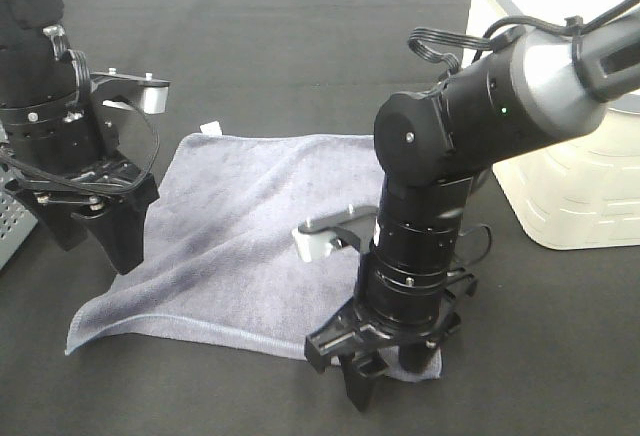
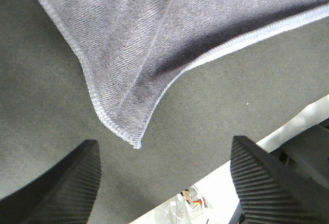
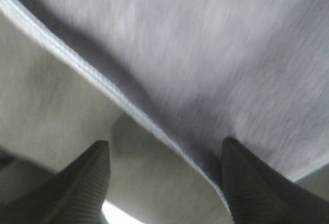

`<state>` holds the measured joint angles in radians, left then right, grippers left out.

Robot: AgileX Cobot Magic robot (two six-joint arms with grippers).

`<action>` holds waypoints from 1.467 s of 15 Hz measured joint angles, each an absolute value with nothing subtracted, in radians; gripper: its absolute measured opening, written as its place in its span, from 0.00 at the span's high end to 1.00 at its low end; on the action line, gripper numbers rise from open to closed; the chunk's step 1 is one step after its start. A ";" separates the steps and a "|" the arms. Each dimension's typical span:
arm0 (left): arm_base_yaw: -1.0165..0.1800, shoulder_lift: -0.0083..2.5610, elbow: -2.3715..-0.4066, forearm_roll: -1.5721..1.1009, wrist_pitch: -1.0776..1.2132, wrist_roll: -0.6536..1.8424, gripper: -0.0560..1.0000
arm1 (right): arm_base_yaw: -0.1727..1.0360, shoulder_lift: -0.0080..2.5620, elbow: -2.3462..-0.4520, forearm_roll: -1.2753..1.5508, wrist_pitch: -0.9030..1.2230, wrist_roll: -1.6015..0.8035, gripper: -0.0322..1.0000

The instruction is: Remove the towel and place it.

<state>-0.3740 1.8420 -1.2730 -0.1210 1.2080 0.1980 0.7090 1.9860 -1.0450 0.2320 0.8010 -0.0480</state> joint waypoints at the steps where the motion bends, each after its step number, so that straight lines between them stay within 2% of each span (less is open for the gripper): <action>1: -0.374 1.842 -1.273 -0.121 1.208 0.198 0.32 | 0.709 1.983 -1.036 0.242 0.810 -0.051 0.37; 6: -0.374 1.842 -1.273 -0.121 1.208 0.200 0.32 | 0.709 1.936 -0.933 0.277 0.832 -0.060 0.37; 8: -0.374 1.842 -1.273 -0.124 1.208 0.200 0.32 | 0.709 1.864 -0.932 0.276 0.772 -0.080 0.37; 12: -0.374 1.838 -1.273 -0.126 1.208 0.197 0.32 | 0.709 1.781 -1.040 0.213 0.798 -0.045 0.37; 17: -0.374 1.695 -1.273 -0.128 1.208 0.092 0.32 | 0.709 1.639 -1.205 0.028 1.042 0.182 0.37; 22: -0.374 1.489 -1.273 -0.066 1.211 -0.060 0.32 | 0.709 1.509 -1.377 0.000 1.200 0.273 0.37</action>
